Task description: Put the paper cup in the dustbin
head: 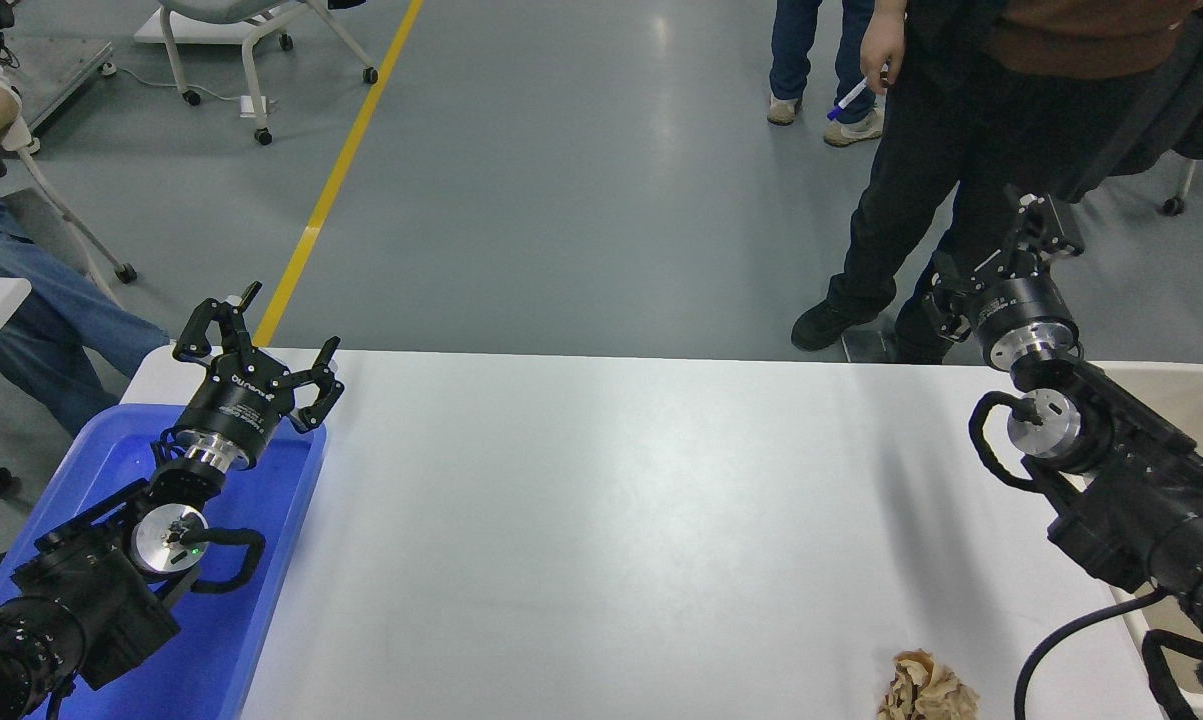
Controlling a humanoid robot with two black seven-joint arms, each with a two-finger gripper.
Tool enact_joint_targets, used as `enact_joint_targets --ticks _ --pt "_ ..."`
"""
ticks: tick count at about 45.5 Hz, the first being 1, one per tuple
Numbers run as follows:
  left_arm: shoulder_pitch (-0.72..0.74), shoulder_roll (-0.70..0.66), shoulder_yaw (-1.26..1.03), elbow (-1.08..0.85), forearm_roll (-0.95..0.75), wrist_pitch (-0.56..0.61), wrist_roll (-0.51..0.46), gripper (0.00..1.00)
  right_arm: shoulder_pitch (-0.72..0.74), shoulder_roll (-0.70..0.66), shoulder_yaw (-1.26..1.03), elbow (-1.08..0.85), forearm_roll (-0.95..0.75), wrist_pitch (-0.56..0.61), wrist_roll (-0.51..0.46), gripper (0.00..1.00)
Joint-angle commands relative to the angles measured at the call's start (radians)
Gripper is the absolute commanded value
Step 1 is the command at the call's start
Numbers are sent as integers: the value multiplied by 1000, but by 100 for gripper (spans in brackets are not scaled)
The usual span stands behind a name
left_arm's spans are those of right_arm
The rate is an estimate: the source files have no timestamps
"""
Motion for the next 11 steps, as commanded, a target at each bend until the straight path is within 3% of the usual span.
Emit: enact_joint_targets --ticks 1,11 --pt "0 0 0 0 0 0 0 100 -31 -3 0 10 0 3 11 99" --pt "0 0 0 0 1 0 0 100 -31 -5 0 10 0 1 11 99"
